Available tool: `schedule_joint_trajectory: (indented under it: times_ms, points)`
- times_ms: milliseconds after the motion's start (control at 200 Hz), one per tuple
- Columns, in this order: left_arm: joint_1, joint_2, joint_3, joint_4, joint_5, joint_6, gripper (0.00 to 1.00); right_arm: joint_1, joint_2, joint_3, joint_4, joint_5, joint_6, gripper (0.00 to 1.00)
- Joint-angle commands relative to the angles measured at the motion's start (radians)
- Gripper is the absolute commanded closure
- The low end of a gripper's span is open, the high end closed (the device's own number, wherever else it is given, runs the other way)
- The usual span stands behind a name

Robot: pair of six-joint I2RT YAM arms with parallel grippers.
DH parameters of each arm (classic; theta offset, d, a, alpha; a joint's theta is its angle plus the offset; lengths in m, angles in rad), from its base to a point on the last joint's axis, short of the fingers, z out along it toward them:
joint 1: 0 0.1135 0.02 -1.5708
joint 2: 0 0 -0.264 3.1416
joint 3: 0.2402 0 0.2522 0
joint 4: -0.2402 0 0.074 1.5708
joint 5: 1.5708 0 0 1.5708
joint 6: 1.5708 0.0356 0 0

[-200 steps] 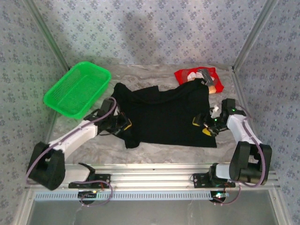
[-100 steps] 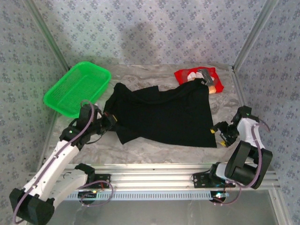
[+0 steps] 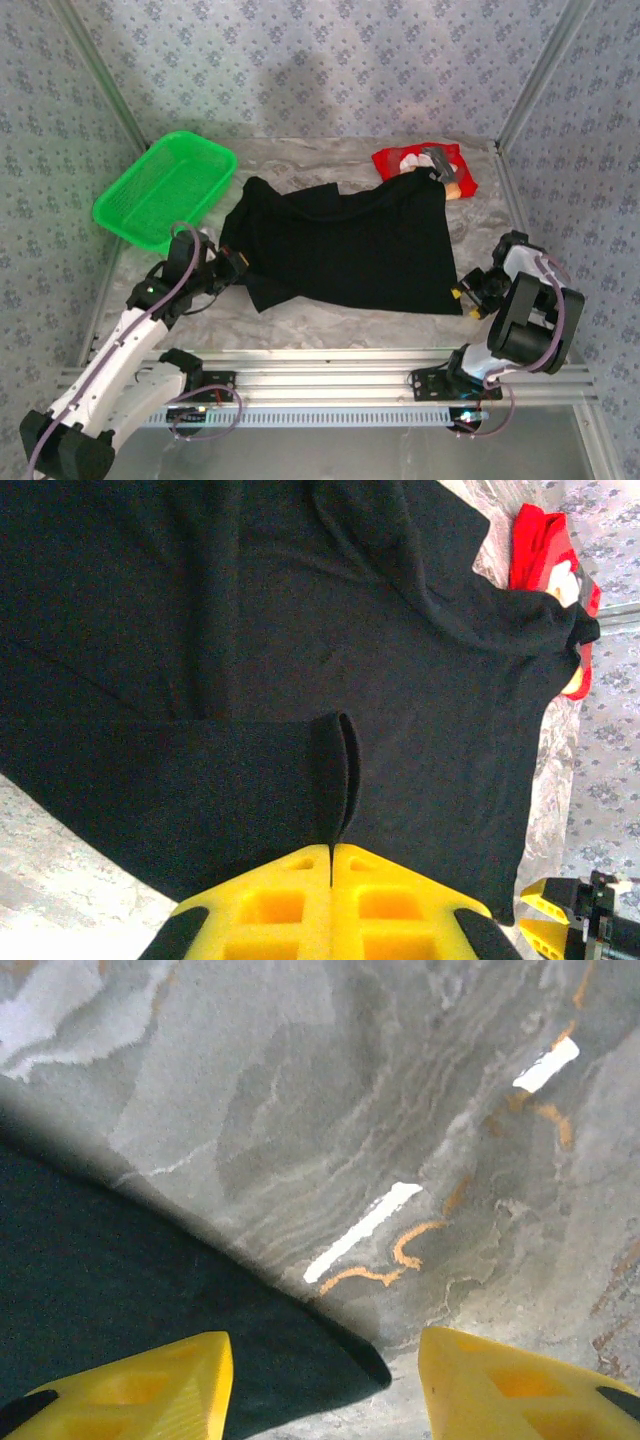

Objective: Fold and stack the t-shirts

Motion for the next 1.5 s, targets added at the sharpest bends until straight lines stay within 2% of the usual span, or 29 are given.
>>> schedule_joint_trajectory:
  times_ms: [0, 295, 545, 825, 944, 1074, 1349, 1494]
  points:
    - [0.008, -0.025, -0.036, 0.009, -0.012, -0.004, 1.0, 0.015, 0.033, 0.002, 0.024, 0.023, 0.014, 0.5]
    - [0.019, -0.025, -0.055, 0.004, -0.003, -0.005, 1.0, 0.066, 0.084, 0.003, 0.062, -0.014, 0.037, 0.58]
    - [0.033, -0.021, -0.078, 0.018, 0.011, -0.006, 1.0, 0.075, 0.147, 0.042, 0.092, -0.032, 0.029, 0.73]
    - [0.049, -0.017, -0.092, 0.021, 0.03, 0.001, 1.0, 0.11, 0.214, 0.162, 0.037, -0.089, 0.005, 0.7]
    - [0.051, -0.019, -0.103, 0.024, 0.033, -0.002, 1.0, 0.119, 0.229, 0.168, 0.019, -0.104, -0.004, 0.66]
    - [0.055, -0.022, -0.118, 0.036, 0.037, -0.005, 1.0, 0.125, 0.24, 0.159, 0.01, -0.101, -0.014, 0.65]
    - [0.059, -0.031, -0.141, 0.039, 0.041, -0.009, 1.0, 0.131, 0.255, 0.167, -0.013, -0.115, -0.032, 0.99]
    - [0.071, -0.046, -0.152, 0.032, 0.049, -0.013, 1.0, 0.127, 0.231, 0.171, -0.03, -0.137, -0.041, 1.0]
